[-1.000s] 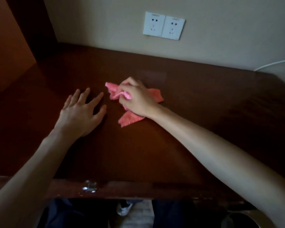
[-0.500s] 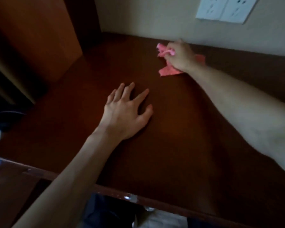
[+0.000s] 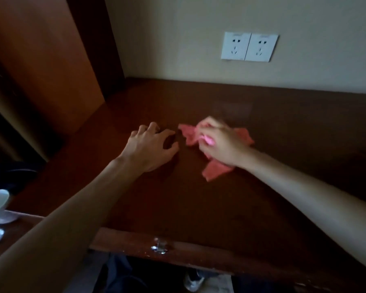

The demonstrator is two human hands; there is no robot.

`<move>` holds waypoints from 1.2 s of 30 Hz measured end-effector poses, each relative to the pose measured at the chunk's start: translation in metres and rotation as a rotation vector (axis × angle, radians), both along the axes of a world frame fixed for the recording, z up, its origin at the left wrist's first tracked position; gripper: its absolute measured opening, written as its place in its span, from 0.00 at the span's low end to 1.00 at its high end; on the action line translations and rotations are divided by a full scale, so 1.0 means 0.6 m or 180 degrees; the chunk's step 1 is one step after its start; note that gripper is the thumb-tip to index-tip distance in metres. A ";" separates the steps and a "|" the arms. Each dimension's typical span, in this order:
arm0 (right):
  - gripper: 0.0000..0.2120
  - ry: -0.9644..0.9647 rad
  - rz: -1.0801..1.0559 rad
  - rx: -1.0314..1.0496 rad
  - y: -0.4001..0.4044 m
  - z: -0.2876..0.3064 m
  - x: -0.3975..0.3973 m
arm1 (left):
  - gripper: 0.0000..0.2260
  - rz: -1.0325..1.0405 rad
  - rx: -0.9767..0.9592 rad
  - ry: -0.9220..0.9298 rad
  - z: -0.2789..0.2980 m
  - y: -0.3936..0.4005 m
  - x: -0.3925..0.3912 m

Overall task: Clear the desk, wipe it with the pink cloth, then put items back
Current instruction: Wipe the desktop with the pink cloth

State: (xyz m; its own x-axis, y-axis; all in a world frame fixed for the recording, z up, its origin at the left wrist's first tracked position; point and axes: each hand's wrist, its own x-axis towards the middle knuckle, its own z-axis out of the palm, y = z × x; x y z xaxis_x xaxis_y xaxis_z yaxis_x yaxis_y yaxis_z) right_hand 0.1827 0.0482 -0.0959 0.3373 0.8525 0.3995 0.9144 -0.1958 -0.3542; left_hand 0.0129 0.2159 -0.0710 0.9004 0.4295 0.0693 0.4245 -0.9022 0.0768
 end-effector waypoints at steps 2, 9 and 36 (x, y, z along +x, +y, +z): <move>0.11 -0.0003 0.0167 -0.0025 -0.055 -0.001 -0.033 | 0.26 -0.0145 0.0114 -0.0045 0.014 0.023 0.032; 0.09 0.0076 0.0265 -0.0088 -0.036 -0.002 0.014 | 0.27 -0.0353 -0.0227 0.0123 -0.033 0.084 0.152; 0.30 0.0348 -0.1733 -0.1240 -0.363 0.030 0.107 | 0.38 -0.0846 -0.0496 -0.0133 0.005 -0.033 0.198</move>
State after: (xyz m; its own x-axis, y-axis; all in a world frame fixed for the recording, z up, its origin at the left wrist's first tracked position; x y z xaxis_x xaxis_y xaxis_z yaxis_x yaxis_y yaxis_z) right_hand 0.2470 -0.1699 -0.0780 0.7802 0.6244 0.0368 0.6122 -0.7503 -0.2495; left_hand 0.1315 0.1962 -0.0681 0.9803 0.1879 0.0605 0.1689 -0.9571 0.2353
